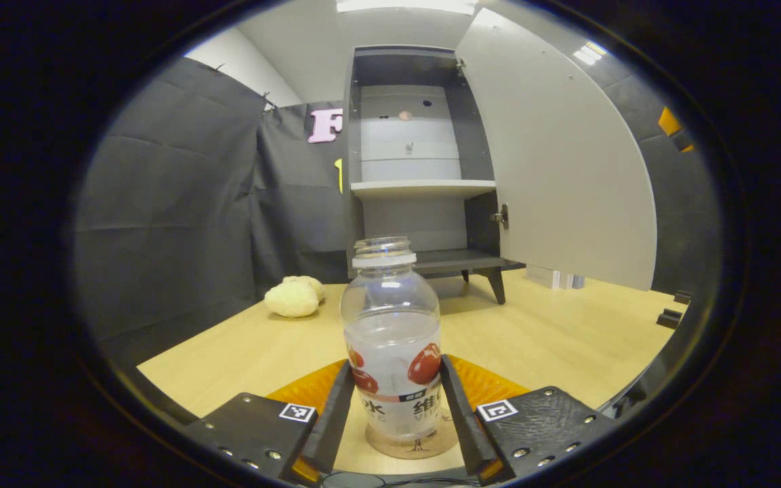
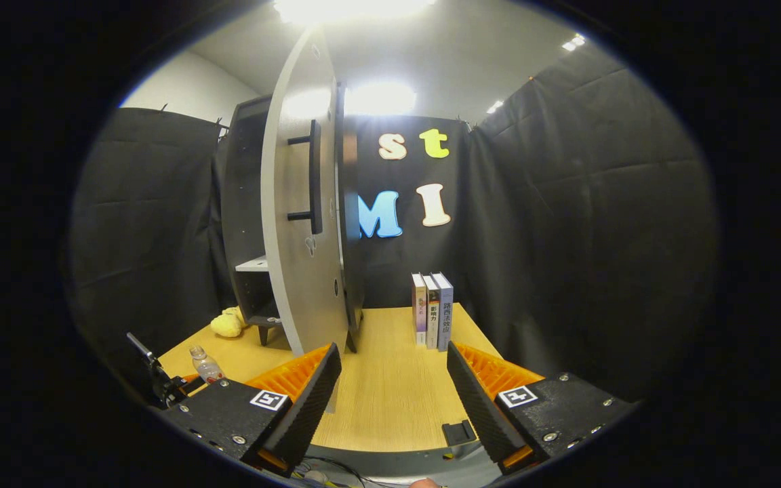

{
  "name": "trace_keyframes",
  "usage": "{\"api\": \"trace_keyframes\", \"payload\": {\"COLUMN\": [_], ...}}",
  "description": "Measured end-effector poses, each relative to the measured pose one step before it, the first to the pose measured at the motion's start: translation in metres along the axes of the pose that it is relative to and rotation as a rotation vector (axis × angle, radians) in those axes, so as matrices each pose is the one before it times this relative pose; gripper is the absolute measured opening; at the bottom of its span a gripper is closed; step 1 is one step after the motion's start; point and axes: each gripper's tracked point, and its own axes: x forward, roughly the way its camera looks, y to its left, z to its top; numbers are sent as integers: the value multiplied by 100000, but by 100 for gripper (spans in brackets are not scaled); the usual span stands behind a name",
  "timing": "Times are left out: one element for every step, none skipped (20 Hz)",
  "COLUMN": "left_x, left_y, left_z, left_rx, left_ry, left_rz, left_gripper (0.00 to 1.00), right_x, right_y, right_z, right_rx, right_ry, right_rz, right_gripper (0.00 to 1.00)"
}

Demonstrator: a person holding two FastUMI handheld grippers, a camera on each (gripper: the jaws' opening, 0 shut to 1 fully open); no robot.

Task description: Open the cabinet door with the right hand, grasp the bottle in the cabinet with the left hand and place it on the coaster, then close the cabinet door with the right hand.

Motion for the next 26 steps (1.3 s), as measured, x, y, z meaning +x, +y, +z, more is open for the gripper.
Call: {"api": "trace_keyframes", "payload": {"left_x": [-177,-35,-374,-673,-212,-70,-215,-65,-182,-343,-299,-584,-571,-713,-796,-1047,-1052,-894,-875,-750,-574,-154,-430,-282,-177,-91], "left_y": [-18,-78,-249,-394,-107,171,155,156,184,118,112,83,-8,99,47,43,253,192,425,539,736,857,1028,1165,1494,1769], "left_z": [-49,133,-228,74,-30,64,251,190,467,680,703,726,1023,1142,1231,1327,1550,1507,1381,1202,1226,1136,1310,1221,1270,1240], "left_rx": [515,330,986,623,-123,-525,220,1014,1258,834,631,419,200,229,10,-415,-912,-1014,-1218,-1363,-1043,-759,-998,-965,-283,151], "left_ry": [-199,-390,576,-98,834,457,799,460,292,-279,-336,-111,-405,-719,-396,-750,-1119,-1064,-603,266,392,211,-368,-815,-914,-1115], "left_rz": [201,-296,9,-611,-166,382,892,987,473,-230,271,-157,-260,149,-110,-10,125,-9,380,51,568,1448,1242,1569,2222,2629], "left_gripper": [71,71,71,71,71,77,73,86,81,81,80,81,80,80,80,80,80,80,80,80,80,80,80,81,80,80], "right_x": [221,101,169,65,169,76,121,75,137,-71,-59,-94,44,46,342,286,425,277,568,431,523,457,572,420,631,478], "right_y": [-43,1,93,101,206,205,259,210,97,79,-44,-131,-110,-326,-388,-284,-278,-196,-227,-113,-165,91,178,51,-362,-349], "right_z": [-174,-143,-148,-36,-8,83,87,98,197,338,215,488,677,704,688,755,949,1000,743,826,905,862,676,648,604,644], "right_rx": [-282,-148,-5,44,125,173,171,124,135,108,94,37,-116,-39,74,329,688,1050,1004,686,501,524,442,73,-862,-1629], "right_ry": [385,408,399,325,-20,-105,-61,-179,-351,-500,-352,-825,-1192,-1127,-826,-985,-1768,-1783,-1503,-1660,-1921,-1655,-1200,-844,-943,-850], "right_rz": [-244,-16,161,127,290,415,484,523,458,447,55,-270,-312,-897,-683,-525,-566,-684,-810,-1373,-1364,-889,-1147,-1593,-2704,-3549], "right_gripper": [96,96,96,96,96,96,96,96,97,97,97,97,97,96,96,96,96,96,96,96,96,96,96,96,96,96]}}
